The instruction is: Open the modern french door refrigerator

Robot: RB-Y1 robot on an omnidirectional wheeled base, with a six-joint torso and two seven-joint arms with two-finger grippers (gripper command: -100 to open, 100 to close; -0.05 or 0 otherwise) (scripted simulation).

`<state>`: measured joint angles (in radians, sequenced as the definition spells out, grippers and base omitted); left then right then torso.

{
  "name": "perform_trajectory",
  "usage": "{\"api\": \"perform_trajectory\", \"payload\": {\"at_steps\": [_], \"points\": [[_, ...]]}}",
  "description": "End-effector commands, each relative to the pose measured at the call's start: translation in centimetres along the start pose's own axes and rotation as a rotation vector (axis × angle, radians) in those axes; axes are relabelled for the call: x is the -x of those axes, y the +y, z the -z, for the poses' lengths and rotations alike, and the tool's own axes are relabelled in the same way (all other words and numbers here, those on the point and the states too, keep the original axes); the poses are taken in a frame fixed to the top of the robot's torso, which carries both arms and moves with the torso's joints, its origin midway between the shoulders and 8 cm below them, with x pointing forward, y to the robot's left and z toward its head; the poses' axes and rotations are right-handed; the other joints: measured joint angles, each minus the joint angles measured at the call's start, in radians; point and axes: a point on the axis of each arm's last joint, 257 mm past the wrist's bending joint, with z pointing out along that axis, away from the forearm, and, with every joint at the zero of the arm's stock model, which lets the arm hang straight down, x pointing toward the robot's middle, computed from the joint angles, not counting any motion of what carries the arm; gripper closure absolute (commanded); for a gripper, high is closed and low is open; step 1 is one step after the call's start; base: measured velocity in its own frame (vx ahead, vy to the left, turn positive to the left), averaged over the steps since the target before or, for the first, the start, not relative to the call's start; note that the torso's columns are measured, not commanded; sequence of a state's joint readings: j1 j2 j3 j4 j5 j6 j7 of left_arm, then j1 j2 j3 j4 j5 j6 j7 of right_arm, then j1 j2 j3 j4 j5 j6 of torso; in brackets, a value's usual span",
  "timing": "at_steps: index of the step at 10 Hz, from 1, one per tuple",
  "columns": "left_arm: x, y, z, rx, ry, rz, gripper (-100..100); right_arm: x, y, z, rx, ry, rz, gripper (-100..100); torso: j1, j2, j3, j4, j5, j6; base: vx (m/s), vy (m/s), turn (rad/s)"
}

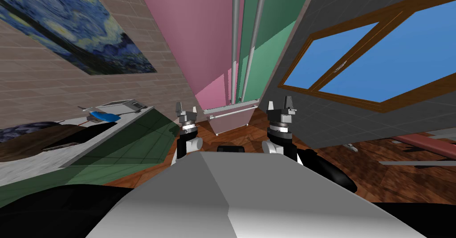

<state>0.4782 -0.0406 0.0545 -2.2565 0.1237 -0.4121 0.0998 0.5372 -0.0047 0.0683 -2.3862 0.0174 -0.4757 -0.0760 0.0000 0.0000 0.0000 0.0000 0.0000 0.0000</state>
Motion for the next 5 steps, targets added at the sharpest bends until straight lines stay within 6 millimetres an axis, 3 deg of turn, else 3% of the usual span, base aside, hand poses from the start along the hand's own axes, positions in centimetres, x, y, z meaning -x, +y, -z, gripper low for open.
{"api": "perform_trajectory", "payload": {"at_steps": [1, 5], "points": [[0.00, 0.00, 0.00, 0.000, 0.000, 0.000, 0, 0.00, 0.00, 0.00, 0.000, 0.000, 0.000, 0, 0.000, 0.040, -0.082, 0.041, 0.000, 0.000, 0.000, 0.000, 0.000], [0.00, -0.01, 0.00, 0.000, 0.000, 0.000, 0, 0.00, 0.01, 0.00, 0.000, 0.000, 0.000, 0, 0.000, 0.322, -0.644, 0.322, 0.000, 0.000, 0.000, 0.000, 0.000]]}}
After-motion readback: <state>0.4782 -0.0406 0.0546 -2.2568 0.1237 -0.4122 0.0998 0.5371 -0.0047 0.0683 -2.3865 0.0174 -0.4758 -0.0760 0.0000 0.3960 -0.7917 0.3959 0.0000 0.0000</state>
